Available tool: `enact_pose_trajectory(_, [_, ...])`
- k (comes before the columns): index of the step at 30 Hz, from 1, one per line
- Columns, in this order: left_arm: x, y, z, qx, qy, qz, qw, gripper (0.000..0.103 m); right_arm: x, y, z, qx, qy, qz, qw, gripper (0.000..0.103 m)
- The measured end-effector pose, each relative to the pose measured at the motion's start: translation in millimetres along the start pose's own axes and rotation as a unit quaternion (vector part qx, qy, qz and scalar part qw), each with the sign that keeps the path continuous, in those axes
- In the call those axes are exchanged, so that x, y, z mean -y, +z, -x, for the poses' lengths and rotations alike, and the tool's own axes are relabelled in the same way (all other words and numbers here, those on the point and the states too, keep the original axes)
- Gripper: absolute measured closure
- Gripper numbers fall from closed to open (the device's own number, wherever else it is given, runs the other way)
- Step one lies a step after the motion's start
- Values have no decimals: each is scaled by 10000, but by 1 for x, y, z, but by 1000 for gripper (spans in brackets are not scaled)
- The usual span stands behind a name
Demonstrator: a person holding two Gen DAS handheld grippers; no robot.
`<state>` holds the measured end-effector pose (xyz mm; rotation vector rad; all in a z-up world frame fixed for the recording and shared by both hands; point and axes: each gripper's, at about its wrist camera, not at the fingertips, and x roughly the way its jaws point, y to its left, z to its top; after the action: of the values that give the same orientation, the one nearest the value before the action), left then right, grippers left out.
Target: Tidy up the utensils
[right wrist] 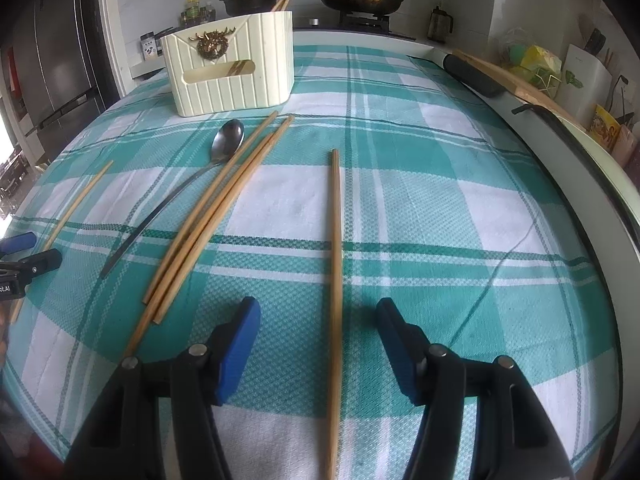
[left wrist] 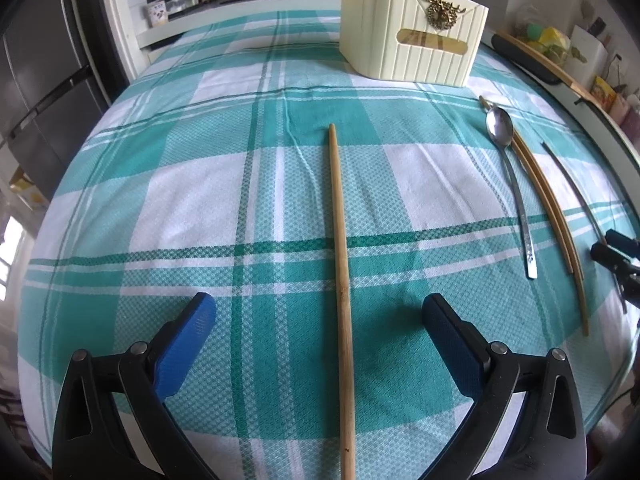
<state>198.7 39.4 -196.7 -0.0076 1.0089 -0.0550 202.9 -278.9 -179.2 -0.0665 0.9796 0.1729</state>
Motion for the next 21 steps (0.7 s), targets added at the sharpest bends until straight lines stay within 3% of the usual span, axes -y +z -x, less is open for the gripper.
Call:
enact_pose_trajectory(4, [-17, 18, 13, 128, -421, 129, 9989, 1, 12, 10, -1, -280, 448, -182, 9984, 38])
enact_pose_trajectory(9, [-12, 48, -6, -264, -506, -328, 9978, 1, 29, 38, -17, -765, 1041, -312, 9911, 38])
enact_pose_trajectory(16, [-1, 80, -47, -771, -239, -648, 9946, 17, 32, 93, -56, -1052, 865, 84, 9907, 40])
enact_pose_trajectory(18, [3, 89, -51, -901, -215, -705, 9932, 21, 26, 108, -67, -1023, 605, 266, 9926, 45])
enact_pose_trajectory(21, [8, 101, -53, -977, -194, -771, 9920, 49, 20, 123, -79, -985, 238, 408, 9940, 74])
